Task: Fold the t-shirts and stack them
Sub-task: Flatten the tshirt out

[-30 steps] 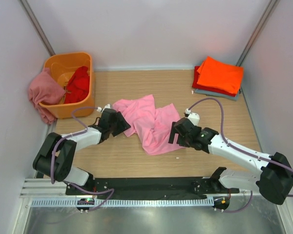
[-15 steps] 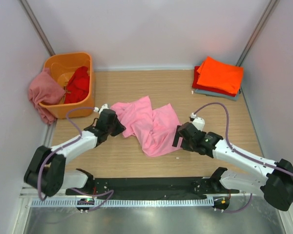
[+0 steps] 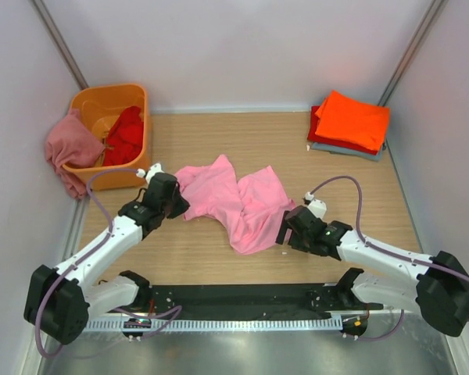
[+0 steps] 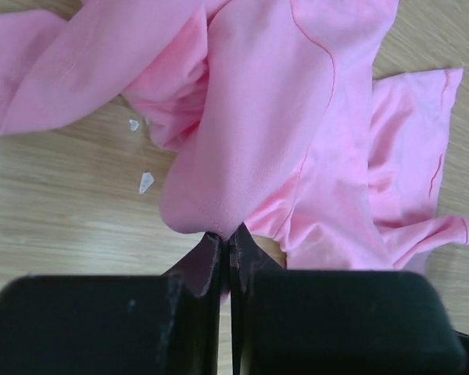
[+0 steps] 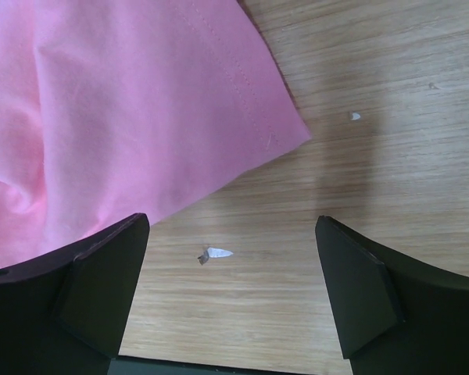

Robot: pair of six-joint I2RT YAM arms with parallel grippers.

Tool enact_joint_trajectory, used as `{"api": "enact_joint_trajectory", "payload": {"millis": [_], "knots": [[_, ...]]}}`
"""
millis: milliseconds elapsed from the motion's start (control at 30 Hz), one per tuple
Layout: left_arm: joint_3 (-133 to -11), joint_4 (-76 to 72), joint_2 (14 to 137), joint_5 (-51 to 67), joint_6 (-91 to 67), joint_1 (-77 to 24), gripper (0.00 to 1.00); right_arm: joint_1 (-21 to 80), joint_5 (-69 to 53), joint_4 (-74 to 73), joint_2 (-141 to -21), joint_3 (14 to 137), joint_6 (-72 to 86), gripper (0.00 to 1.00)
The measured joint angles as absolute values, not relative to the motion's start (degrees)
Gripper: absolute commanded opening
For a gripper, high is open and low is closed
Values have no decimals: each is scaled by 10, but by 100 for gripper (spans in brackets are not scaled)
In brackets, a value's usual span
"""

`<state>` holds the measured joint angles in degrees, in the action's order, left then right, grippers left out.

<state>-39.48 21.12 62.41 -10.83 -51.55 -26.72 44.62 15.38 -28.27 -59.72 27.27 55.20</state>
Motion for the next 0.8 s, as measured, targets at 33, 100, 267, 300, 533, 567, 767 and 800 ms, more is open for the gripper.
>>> {"api": "enact_joint_trajectory", "payload": {"millis": [33, 100, 267, 300, 533, 567, 767, 800], "knots": [[-395, 218, 621, -110, -515, -267, 0, 446, 154, -275, -604, 272, 552, 91], [-396, 234, 611, -114, -511, -267, 0, 442, 155, -261, -617, 272, 551, 88], [-436, 295, 573, -130, -501, -267, 0, 405, 155, -222, -634, 272, 540, 82], [-449, 304, 565, -135, -499, -267, 0, 397, 155, -216, -636, 272, 538, 82], [-521, 373, 504, -162, -482, -267, 0, 364, 165, -222, -629, 271, 522, 80], [-533, 388, 493, -168, -478, -267, 0, 364, 169, -229, -622, 272, 520, 80], [-619, 465, 431, -213, -468, -267, 3, 362, 194, -263, -585, 305, 508, 81], [-626, 472, 425, -218, -466, -267, 3, 362, 193, -263, -586, 312, 507, 81]]}}
